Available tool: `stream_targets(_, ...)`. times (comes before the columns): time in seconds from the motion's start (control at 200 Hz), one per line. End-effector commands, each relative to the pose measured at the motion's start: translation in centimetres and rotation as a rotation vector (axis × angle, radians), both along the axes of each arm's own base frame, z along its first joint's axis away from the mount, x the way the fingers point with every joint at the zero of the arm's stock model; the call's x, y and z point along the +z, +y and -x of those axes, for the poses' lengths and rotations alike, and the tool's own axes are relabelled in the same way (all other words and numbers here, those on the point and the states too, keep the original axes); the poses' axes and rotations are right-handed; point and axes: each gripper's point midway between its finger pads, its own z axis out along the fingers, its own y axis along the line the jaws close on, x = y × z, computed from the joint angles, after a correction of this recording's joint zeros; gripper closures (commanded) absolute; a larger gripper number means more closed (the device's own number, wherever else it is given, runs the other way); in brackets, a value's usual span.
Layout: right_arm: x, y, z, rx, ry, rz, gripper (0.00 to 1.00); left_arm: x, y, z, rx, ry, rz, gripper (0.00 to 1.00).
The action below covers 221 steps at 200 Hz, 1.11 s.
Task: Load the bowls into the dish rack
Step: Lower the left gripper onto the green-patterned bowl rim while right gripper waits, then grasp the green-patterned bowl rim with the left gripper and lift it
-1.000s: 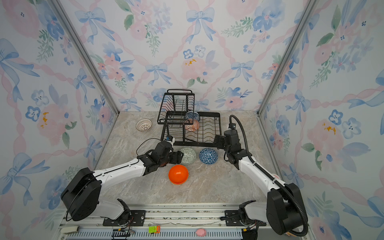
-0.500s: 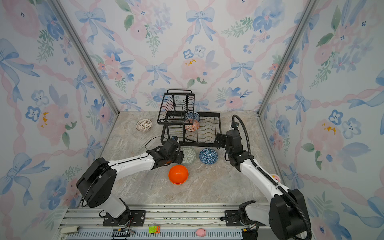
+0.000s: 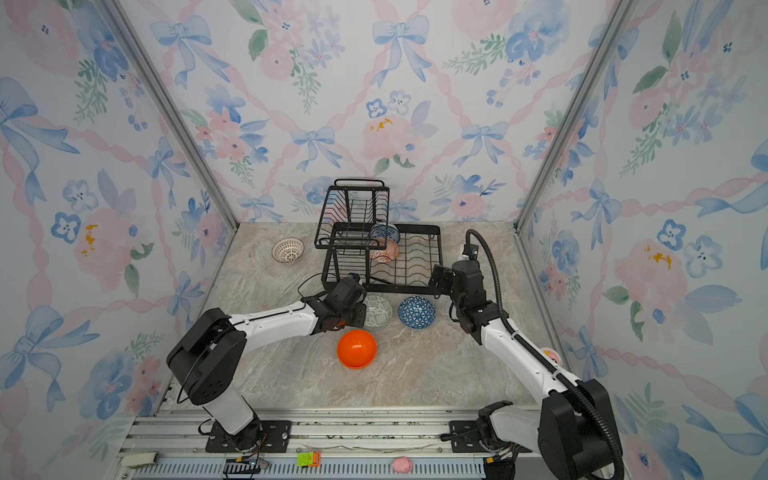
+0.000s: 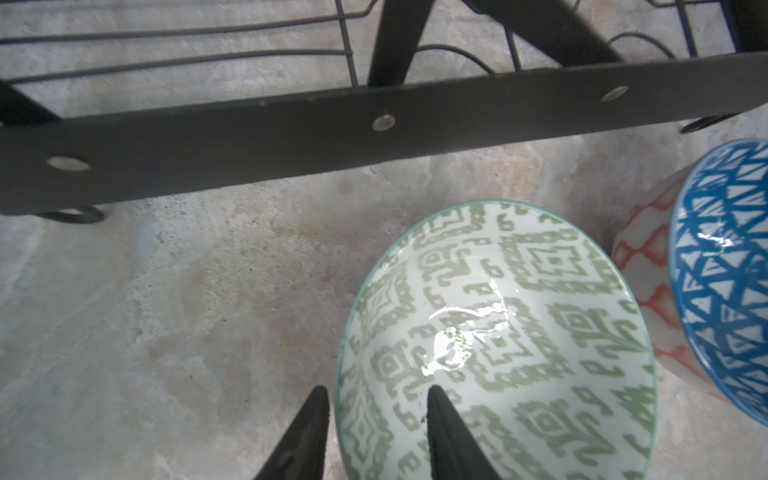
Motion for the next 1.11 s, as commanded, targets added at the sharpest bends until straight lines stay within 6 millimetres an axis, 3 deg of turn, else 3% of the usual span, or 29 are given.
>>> stream_targets(0.0, 0.2, -0.1, 0.3, -0.013, -0.015, -0.005, 0.03, -0.4, 0.2, -0.1, -0.001, 0.011, -0.039, 0.66)
stream_targets(0.12, -0.1, -0.2, 0.4, -0.017, -0.012, -0.005, 0.03, -0.6, 0.3, -0.2, -0.003, 0.012, -0.051, 0.76)
stream_targets(0.38, -0.1, -0.2, 0.4, -0.019, -0.012, -0.009, 0.03, -0.9, 0.4, -0.5, 0.005, 0.015, -0.067, 0.88)
stream_targets(0.62, -0.3, -0.2, 0.4, -0.022, -0.006, -0.01, 0.03, 0.1, 0.4, -1.0, 0.022, -0.013, -0.058, 1.0)
stream_targets(1.1, -0.9, -0.7, 0.5, -0.046, 0.011, -0.005, 0.03, 5.4, 0.2, -2.3, 0.053, -0.132, 0.007, 1.0)
